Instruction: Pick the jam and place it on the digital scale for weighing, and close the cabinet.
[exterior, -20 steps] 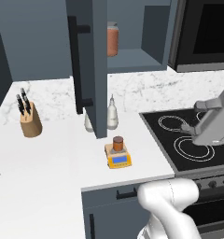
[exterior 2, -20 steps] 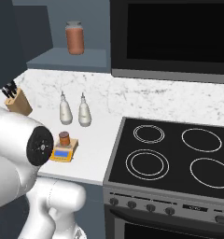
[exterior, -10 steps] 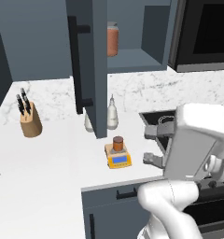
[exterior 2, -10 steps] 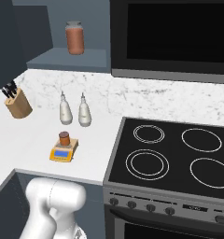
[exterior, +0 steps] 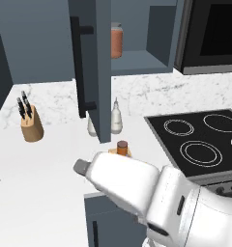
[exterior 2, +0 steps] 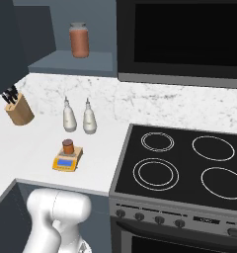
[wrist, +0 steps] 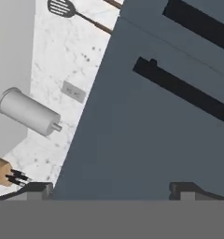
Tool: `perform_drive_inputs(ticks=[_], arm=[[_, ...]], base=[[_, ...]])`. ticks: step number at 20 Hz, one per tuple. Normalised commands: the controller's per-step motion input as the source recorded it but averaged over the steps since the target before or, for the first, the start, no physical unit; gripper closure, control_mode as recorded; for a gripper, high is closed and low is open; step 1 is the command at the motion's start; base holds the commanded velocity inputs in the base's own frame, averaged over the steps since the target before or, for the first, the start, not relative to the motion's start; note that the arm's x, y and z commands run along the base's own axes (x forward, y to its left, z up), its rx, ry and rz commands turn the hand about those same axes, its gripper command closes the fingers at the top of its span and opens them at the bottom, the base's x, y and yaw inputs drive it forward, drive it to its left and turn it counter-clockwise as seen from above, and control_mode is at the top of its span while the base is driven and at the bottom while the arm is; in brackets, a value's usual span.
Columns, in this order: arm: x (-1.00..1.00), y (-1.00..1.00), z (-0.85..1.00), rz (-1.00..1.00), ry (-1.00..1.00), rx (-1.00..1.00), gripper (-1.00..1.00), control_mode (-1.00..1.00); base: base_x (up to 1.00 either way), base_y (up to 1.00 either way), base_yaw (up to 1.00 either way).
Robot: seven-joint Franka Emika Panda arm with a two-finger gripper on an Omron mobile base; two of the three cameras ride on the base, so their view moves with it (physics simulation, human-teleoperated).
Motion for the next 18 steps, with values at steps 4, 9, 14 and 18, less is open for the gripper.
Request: perform_drive_inputs(ticks=[4,9,14,18], arm=[[0.57,0.5,-0.42,-0.17,-0.18,0.0,-1.0,-1.0],[0.3,0.25,-0.14,-0.09,-0.22,0.05,-1.0,-1.0],[0.27,0.1,-0.2,-0.01,-0.09,0.22,-1.0,-1.0],[0.4,0.03,-0.24,0.01,0.14,0.34,-1.0,-1.0]], base=[[0.0,0.0,0.0],[0.0,0.0,0.0],[0.0,0.0,0.0],[0.0,0.0,0.0]])
